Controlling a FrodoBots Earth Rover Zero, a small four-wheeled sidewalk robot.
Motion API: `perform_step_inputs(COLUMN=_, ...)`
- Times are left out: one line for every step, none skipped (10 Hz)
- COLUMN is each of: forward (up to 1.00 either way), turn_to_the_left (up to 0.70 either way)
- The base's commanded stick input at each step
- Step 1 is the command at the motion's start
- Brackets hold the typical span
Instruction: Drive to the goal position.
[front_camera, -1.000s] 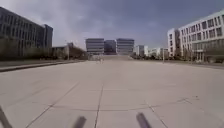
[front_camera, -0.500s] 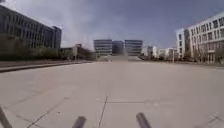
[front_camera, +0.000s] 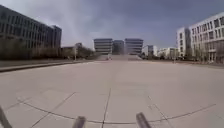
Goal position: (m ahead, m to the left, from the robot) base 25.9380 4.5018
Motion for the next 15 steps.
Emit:
perform_step_inputs(forward=1.0, turn_to_the_left=0.0)
perform_step_inputs(forward=1.0, turn_to_the_left=0.0)
perform_step_inputs(forward=1.0, turn_to_the_left=0.0)
perform_step_inputs(forward=1.0, turn_to_the_left=0.0)
perform_step_inputs(forward=1.0, turn_to_the_left=0.0)
perform_step_inputs(forward=1.0, turn_to_the_left=0.0)
perform_step_inputs(forward=1.0, turn_to_the_left=0.0)
perform_step_inputs(forward=1.0, turn_to_the_left=0.0)
perform_step_inputs(forward=1.0, turn_to_the_left=0.0)
perform_step_inputs(forward=1.0, turn_to_the_left=0.0)
perform_step_inputs(forward=1.0, turn_to_the_left=0.0)
perform_step_inputs(forward=1.0, turn_to_the_left=0.0)
perform_step_inputs(forward=1.0, turn_to_the_left=0.0)
perform_step_inputs(forward=1.0, turn_to_the_left=0.0)
perform_step_inputs(forward=1.0, turn_to_the_left=0.0)
